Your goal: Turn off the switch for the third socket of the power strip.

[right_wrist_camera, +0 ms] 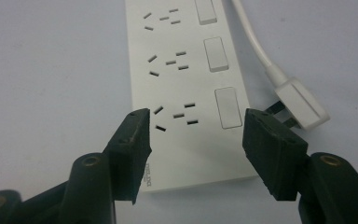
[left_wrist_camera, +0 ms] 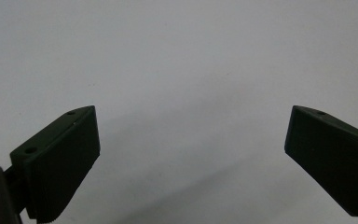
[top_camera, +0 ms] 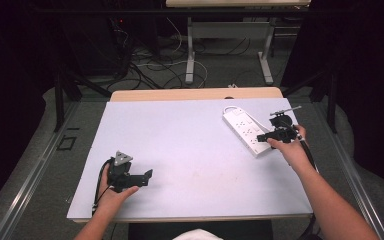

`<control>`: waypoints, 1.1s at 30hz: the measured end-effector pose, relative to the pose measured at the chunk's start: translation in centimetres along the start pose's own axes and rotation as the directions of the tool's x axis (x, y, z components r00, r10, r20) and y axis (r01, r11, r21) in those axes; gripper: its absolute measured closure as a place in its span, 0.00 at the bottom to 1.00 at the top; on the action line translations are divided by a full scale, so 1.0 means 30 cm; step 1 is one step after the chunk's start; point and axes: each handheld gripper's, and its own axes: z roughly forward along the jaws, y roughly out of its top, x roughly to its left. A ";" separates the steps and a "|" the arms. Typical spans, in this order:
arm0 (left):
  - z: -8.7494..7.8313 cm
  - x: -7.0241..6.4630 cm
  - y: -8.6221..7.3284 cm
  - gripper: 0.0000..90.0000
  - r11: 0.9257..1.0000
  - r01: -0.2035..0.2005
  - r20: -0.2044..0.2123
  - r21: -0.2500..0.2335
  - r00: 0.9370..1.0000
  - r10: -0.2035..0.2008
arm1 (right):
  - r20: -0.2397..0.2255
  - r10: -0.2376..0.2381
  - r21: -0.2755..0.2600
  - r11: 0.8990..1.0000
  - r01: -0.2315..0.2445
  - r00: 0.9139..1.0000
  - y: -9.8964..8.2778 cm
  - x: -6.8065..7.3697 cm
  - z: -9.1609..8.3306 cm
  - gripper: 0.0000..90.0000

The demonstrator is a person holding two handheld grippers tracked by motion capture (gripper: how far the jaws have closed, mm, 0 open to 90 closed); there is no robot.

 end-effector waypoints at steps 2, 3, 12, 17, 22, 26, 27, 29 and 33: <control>0.001 -0.003 0.000 0.03 1.000 0.008 0.000 -0.007 1.000 -0.008 | -0.007 -0.021 -0.009 1.000 0.021 1.000 -0.005 0.011 -0.004 0.45; 0.001 -0.002 0.000 0.03 1.000 0.007 0.000 -0.006 1.000 -0.007 | -0.007 -0.027 -0.017 1.000 0.026 1.000 -0.008 0.016 -0.007 0.45; 0.001 -0.002 0.000 0.03 1.000 0.007 -0.001 -0.008 1.000 -0.007 | -0.047 -0.071 -0.088 0.994 0.067 0.996 -0.031 0.070 -0.021 0.43; 0.001 0.001 -0.001 0.03 1.000 -0.004 -0.006 -0.013 1.000 0.004 | -0.053 -0.100 -0.114 0.989 0.093 0.994 -0.039 0.100 -0.025 0.38; 0.000 0.001 -0.001 0.03 1.000 -0.005 -0.006 -0.013 1.000 0.005 | -0.073 -0.117 -0.129 0.986 0.107 0.990 -0.045 0.127 -0.032 0.38; 0.000 0.001 -0.001 0.03 1.000 -0.005 -0.006 -0.013 1.000 0.005 | -0.075 -0.136 -0.157 0.980 0.123 0.988 -0.052 0.153 -0.046 0.36; 0.001 0.000 -0.001 0.03 1.000 -0.002 -0.008 -0.016 1.000 0.002 | -0.077 -0.145 -0.160 0.978 0.131 0.986 -0.054 0.159 -0.050 0.35; 0.001 0.000 -0.001 0.03 1.000 -0.002 -0.007 -0.016 1.000 0.002 | -0.077 -0.153 -0.167 0.976 0.138 0.985 -0.058 0.172 -0.055 0.32; -0.001 0.000 -0.001 0.03 1.000 -0.004 -0.005 -0.014 1.000 0.004 | -0.079 -0.187 -0.186 0.968 0.170 0.979 -0.065 0.197 -0.068 0.25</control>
